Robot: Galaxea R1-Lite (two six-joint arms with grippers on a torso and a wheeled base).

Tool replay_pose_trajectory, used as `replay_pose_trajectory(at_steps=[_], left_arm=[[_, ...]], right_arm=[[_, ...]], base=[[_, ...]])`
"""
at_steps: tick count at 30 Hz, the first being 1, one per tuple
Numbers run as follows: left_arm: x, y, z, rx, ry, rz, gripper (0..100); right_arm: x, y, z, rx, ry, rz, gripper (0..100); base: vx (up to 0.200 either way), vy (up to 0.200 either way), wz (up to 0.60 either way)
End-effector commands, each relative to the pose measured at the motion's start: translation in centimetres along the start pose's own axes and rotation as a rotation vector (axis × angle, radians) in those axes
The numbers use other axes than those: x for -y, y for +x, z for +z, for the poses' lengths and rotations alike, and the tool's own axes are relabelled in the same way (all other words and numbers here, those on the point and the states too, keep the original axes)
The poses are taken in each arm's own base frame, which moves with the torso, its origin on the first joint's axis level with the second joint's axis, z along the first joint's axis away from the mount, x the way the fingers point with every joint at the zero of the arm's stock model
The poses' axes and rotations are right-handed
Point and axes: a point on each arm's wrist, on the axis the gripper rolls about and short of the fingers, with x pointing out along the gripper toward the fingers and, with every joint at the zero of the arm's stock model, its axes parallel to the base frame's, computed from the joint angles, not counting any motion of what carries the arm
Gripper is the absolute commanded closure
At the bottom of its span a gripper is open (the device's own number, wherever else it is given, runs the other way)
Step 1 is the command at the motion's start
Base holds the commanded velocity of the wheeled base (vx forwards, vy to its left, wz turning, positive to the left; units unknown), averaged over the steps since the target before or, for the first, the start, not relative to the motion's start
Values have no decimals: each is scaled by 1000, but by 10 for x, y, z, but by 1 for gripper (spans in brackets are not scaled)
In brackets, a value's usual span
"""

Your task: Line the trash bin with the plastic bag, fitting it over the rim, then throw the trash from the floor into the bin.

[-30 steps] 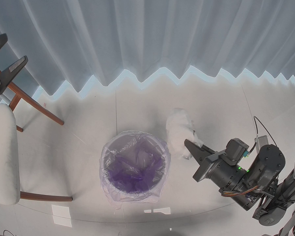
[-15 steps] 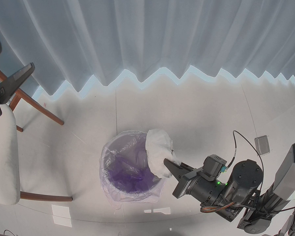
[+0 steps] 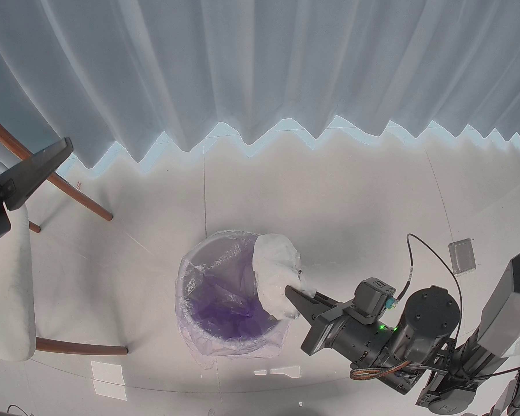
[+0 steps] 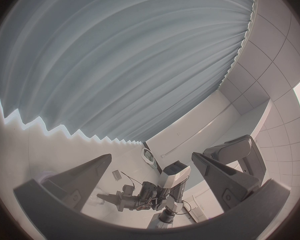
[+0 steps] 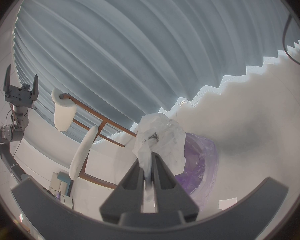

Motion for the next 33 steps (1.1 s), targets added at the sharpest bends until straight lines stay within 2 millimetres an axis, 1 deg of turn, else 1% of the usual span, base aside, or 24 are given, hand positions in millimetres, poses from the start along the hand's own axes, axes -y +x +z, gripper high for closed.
replay_pose_trajectory(at_steps=[1, 10, 12, 15, 22, 24, 26, 29, 31, 33], left_arm=[[1, 0, -2, -6, -7, -12, 0], [3, 1, -1, -4, -3, -26, 0], [3, 1, -2, -15, 1, -38, 0], [5, -1, -2, -28, 6, -64, 0], [6, -3, -6, -58, 2, -97, 0], [6, -4, -7, -67, -1, -103, 0], [5, -4, -7, -72, -3, -105, 0], [5, -4, -8, -74, -4, -106, 0], [4, -4, -10, -87, -8, -113, 0], [4, -4, -11, -95, -11, -121, 0]], right_arm=[[-1, 0, 0, 10, 2, 8, 100], [2, -2, -1, 1, -6, -2, 100], [5, -5, -5, -21, -13, -15, 100], [7, -4, -9, -34, -16, -22, 100], [8, -2, -10, -38, -18, -28, 100], [8, -2, -16, -57, -22, -29, 100], [10, 1, -21, -71, -26, -35, 100], [10, 3, -23, -75, -27, -37, 100], [10, 7, -27, -82, -29, -39, 100], [10, 12, -28, -71, -26, -46, 100]], base=[[0, 0, 0], [0, 200, 0], [0, 0, 0], [0, 0, 0], [0, 0, 0], [0, 0, 0], [0, 0, 0], [0, 0, 0], [0, 0, 0], [0, 0, 0]])
